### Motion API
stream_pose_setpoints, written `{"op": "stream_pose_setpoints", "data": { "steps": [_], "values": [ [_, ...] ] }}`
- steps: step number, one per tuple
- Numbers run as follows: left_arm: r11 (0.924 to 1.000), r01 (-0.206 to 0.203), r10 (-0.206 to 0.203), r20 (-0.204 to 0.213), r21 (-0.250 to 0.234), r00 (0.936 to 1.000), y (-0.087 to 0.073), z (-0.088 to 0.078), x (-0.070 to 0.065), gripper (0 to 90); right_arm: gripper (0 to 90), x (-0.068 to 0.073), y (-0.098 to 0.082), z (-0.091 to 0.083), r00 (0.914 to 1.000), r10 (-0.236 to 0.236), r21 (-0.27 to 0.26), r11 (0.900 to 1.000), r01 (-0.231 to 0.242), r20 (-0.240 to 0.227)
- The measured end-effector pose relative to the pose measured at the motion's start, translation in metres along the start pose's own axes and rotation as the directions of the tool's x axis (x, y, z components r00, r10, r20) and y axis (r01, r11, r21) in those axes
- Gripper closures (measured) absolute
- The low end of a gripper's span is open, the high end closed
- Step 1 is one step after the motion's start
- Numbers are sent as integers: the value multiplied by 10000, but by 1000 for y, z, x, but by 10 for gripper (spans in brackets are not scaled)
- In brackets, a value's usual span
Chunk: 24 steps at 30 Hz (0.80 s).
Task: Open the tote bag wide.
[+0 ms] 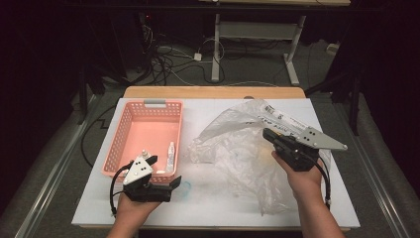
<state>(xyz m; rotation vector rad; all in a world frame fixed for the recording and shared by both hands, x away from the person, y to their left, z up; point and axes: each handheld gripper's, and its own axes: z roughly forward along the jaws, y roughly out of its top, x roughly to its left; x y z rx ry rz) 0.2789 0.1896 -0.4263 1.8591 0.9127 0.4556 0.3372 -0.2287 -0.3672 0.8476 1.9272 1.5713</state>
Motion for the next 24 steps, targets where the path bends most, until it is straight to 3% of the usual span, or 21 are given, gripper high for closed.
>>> {"op": "stream_pose_setpoints", "data": {
  "steps": [7, 24],
  "values": [
    [9998, 202, -204, -330, -75, 9992, 2, -8, 10, 0, 900, -4, -14, 3, 10000, -92, 442, 9990, 91, 25],
    [9981, 609, -594, -1161, 97, 9915, -1, -25, 39, 0, 900, -7, -16, -3, 10000, -69, 449, 9990, 71, -47]
  ]
}}
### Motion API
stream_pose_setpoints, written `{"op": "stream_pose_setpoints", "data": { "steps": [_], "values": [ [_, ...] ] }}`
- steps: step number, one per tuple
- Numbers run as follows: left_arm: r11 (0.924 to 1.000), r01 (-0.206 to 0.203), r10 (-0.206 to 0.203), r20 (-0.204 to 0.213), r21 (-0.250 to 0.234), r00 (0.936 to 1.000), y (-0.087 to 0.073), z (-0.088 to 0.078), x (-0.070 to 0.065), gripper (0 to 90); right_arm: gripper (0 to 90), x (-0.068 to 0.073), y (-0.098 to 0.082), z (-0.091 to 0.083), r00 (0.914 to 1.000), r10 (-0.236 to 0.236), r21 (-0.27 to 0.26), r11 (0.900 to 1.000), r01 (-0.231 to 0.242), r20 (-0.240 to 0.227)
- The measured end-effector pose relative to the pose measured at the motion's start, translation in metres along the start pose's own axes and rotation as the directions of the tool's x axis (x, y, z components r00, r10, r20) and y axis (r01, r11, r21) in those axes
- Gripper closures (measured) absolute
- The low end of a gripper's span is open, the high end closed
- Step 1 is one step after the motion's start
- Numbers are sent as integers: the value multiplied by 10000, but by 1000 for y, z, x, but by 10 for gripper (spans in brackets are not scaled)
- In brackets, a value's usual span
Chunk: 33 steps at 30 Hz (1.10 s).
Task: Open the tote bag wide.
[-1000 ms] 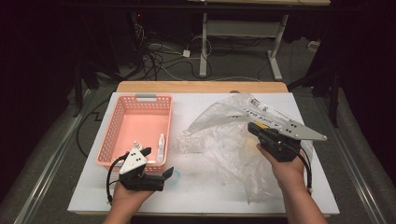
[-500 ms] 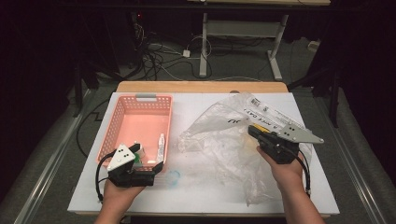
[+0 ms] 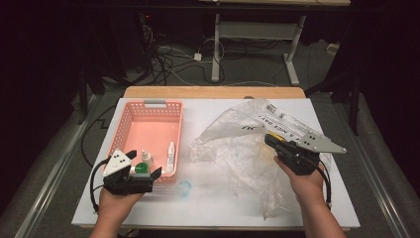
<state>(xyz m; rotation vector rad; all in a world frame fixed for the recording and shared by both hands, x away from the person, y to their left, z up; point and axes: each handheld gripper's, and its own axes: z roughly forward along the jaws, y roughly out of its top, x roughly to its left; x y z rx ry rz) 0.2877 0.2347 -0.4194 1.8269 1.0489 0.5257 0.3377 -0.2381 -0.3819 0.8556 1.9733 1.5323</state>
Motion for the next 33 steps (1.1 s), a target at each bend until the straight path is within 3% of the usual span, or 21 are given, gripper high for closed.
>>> {"op": "stream_pose_setpoints", "data": {
  "steps": [17, 26, 33],
  "values": [
    [9972, 748, -753, -774, -95, 9942, -7, -17, 35, 0, 900, -1, -3, 2, 10000, -39, 112, 9999, 39, -55],
    [9970, 766, -770, -719, -86, 9944, -7, -17, 33, 0, 900, -2, -3, 1, 10000, -16, 88, 10000, 16, -18],
    [9979, 642, -643, -144, -32, 9978, 7, -9, 18, 15, 900, -2, -4, 1, 10000, 26, 102, 9999, -26, -25]
  ]
}}
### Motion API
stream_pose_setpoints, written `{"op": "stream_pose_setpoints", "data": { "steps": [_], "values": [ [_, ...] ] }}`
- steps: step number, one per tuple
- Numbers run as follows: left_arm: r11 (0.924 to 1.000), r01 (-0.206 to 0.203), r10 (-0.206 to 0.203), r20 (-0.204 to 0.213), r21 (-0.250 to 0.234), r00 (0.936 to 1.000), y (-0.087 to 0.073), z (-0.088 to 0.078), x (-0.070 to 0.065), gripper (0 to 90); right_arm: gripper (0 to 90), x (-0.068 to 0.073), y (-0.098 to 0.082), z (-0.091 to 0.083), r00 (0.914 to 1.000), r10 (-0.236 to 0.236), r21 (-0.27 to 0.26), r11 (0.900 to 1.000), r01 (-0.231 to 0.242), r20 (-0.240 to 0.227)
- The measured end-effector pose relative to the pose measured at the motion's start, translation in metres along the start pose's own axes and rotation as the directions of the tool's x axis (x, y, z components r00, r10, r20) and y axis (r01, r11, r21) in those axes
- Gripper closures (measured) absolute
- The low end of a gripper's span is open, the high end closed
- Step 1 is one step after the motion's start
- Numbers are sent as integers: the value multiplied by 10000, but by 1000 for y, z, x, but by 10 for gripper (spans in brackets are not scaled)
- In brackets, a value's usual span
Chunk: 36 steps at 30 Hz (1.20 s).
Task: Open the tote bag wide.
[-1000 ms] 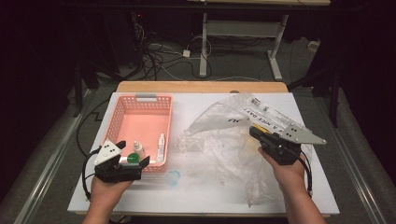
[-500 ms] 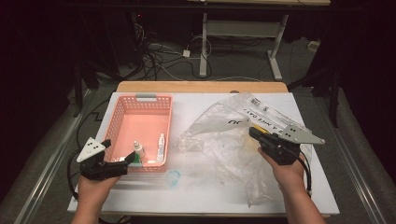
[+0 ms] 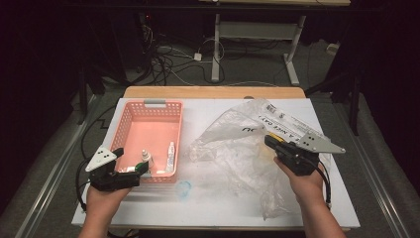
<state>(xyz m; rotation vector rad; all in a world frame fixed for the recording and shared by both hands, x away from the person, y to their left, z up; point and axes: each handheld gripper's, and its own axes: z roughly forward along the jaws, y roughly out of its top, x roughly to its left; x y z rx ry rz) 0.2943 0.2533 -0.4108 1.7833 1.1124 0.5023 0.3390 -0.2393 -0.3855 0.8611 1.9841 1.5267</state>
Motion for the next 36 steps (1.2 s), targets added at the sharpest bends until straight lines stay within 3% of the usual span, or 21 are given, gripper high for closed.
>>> {"op": "stream_pose_setpoints", "data": {
  "steps": [5, 11, 15, 18, 21, 24, 26, 30, 31, 32, 36],
  "values": [
    [9999, -35, 29, 413, 157, 9991, 16, 12, -7, 128, 900, -2, 0, 0, 9999, 70, -41, 10000, -71, -81],
    [9982, -220, 189, 550, 554, 9983, 34, 29, -11, 180, 900, -3, -1, -1, 9998, 168, -28, 9999, -168, -69],
    [9951, -74, 14, 607, 988, 9982, 45, 41, -9, 323, 900, -3, -1, 0, 9998, 186, -52, 9998, -186, -88],
    [9844, 40, -83, 237, 1759, 9997, 51, 54, -8, 424, 900, -3, 0, -2, 9998, 181, -76, 9998, -182, -85],
    [9694, 141, -232, 343, 2453, 9991, 54, 67, -7, 553, 900, -4, 0, -3, 9998, 217, -104, 9997, -218, -43],
    [9481, 126, -240, 319, 3176, 9992, 54, 80, -8, 675, 900, -5, 0, -3, 9998, 218, -103, 9997, -218, -27],
    [9295, 100, -206, 249, 3687, 9995, 54, 89, -10, 755, 900, -5, 0, -3, 9998, 214, -102, 9997, -214, -31],
    [8700, -227, 122, 245, 4926, 9996, 53, 105, -15, 862, 900, -5, 1, -4, 9998, 207, -127, 9997, -207, -10],
    [8610, -308, 216, 240, 5076, 9995, 54, 108, -16, 872, 900, -5, 1, -4, 9997, 260, -125, 9996, -260, 4],
    [8464, -389, 195, 421, 5311, 9989, 55, 110, -17, 879, 900, -5, 1, -4, 9996, 294, -117, 9995, -294, 11],
    [7925, -296, 1, 484, 6091, 9988, 57, 122, -17, 879, 900, -5, 0, -5, 9996, 276, -87, 9996, -276, 5]
  ]
}}
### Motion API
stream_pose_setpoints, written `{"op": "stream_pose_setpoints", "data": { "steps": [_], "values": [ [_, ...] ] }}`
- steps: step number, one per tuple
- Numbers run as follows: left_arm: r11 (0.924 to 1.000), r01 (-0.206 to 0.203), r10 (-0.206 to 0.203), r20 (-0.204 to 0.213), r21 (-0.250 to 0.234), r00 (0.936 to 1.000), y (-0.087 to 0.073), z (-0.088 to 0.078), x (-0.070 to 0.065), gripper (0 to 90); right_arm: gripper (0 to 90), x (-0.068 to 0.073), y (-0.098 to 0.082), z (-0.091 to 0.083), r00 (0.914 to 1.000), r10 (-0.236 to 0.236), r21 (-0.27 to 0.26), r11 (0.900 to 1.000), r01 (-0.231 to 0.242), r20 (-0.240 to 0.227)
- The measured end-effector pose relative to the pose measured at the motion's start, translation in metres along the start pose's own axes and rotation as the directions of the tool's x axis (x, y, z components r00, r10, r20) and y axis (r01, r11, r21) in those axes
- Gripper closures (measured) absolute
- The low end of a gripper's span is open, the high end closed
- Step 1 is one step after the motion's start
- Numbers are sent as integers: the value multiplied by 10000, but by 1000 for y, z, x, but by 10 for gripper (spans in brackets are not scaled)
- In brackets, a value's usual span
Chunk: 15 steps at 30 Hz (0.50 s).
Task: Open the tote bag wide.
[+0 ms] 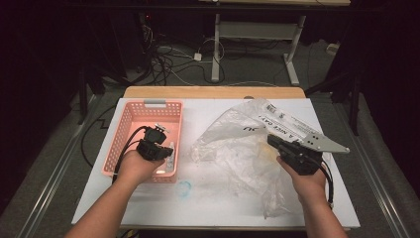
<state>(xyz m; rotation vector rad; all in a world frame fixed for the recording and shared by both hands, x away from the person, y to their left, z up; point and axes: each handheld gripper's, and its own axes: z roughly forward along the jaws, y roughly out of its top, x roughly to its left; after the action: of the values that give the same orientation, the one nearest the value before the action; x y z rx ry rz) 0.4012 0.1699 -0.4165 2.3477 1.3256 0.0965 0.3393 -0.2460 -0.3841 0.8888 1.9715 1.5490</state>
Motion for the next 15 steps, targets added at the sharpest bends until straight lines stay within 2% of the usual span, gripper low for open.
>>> {"op": "stream_pose_setpoints", "data": {
  "steps": [3, 5, 8, 10, 12, 13, 15],
  "values": [
    [9983, 232, -237, 90, 529, 9997, 8, 5, 4, 879, 900, 0, 0, 0, 10000, 28, -6, 10000, -28, 8],
    [9964, 274, -274, -8, 803, 9996, 13, 9, 5, 878, 900, 0, 0, 0, 10000, 28, -9, 10000, -28, 6],
    [9934, 536, -546, 69, 1009, 9985, 21, 14, 6, 879, 900, -1, 0, 0, 10000, -2, -35, 10000, 3, 33],
    [9907, 463, -436, -234, 1282, 9988, 25, 18, 4, 878, 900, -2, 0, 0, 10000, 2, -17, 10000, -2, 45],
    [9877, 612, -591, -189, 1442, 9981, 27, 23, 3, 879, 900, -2, -1, 0, 10000, -2, -23, 10000, 2, 34],
    [9867, 555, -513, -314, 1530, 9982, 27, 25, 2, 879, 900, -3, -1, 0, 10000, 30, -10, 10000, -30, 37],
    [9833, 586, -546, -283, 1724, 9981, 28, 27, 2, 879, 900, -3, -1, 0, 10000, 35, -3, 10000, -35, 51]
  ]
}}
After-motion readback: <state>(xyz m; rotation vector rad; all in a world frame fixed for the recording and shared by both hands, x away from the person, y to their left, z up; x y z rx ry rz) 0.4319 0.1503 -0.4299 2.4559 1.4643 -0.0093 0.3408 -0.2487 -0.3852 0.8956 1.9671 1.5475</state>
